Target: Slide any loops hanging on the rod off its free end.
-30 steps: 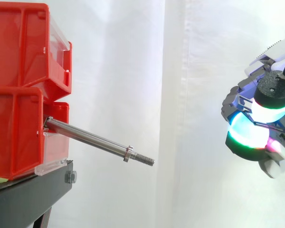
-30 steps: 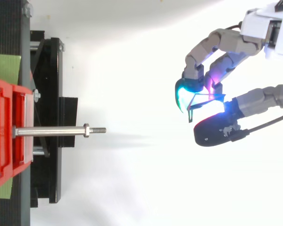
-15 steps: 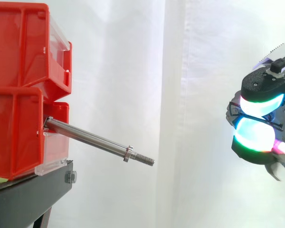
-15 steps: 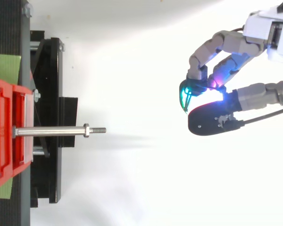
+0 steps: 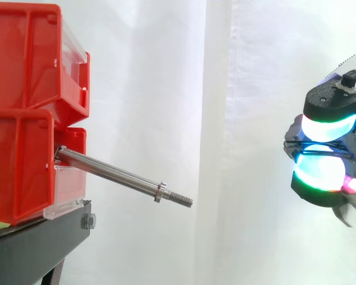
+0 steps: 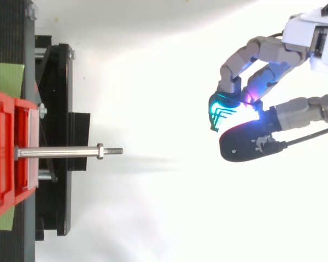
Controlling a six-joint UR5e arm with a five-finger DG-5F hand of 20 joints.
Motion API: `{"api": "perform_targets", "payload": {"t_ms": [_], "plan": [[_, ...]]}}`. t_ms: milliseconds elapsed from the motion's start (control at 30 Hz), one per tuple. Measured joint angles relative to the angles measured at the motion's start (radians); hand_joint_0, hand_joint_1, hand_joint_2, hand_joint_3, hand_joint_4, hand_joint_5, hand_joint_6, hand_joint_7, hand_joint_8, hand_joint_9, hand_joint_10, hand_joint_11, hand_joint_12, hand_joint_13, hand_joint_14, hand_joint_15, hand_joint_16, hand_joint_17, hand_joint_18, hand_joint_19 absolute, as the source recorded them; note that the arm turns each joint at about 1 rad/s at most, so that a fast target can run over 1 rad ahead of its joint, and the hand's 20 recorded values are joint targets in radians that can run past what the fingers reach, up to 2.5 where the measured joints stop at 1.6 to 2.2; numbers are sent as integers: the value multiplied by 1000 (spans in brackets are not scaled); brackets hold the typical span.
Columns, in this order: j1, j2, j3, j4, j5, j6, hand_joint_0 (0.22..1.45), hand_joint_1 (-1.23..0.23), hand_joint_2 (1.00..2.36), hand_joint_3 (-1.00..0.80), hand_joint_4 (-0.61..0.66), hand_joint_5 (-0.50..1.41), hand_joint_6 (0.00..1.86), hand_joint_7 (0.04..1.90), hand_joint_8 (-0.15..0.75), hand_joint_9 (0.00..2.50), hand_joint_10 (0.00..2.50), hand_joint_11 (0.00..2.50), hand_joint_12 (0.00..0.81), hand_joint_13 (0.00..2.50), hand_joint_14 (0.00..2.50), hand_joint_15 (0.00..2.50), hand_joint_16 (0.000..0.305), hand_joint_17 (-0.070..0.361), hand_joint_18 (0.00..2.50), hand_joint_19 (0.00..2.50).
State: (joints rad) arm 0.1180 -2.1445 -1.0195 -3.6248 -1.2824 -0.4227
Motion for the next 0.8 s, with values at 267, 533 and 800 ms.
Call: {"api": "perform_targets", "payload": {"t_ms": [267, 533, 800], "plan": [[0, 0, 0, 0, 0, 0, 595, -403, 1010, -374, 78, -141, 893, 873, 280, 965, 26, 823, 355, 809, 20, 550, 48, 109, 692, 540], [0, 0, 0, 0, 0, 0, 576, -549, 1018, -168, 109, -135, 906, 920, 300, 982, 24, 855, 374, 836, 21, 538, 50, 114, 747, 518], [0, 0, 0, 0, 0, 0, 600, -763, 1016, -121, 71, -152, 940, 829, 298, 937, 26, 865, 377, 829, 19, 529, 52, 118, 764, 478]]}}
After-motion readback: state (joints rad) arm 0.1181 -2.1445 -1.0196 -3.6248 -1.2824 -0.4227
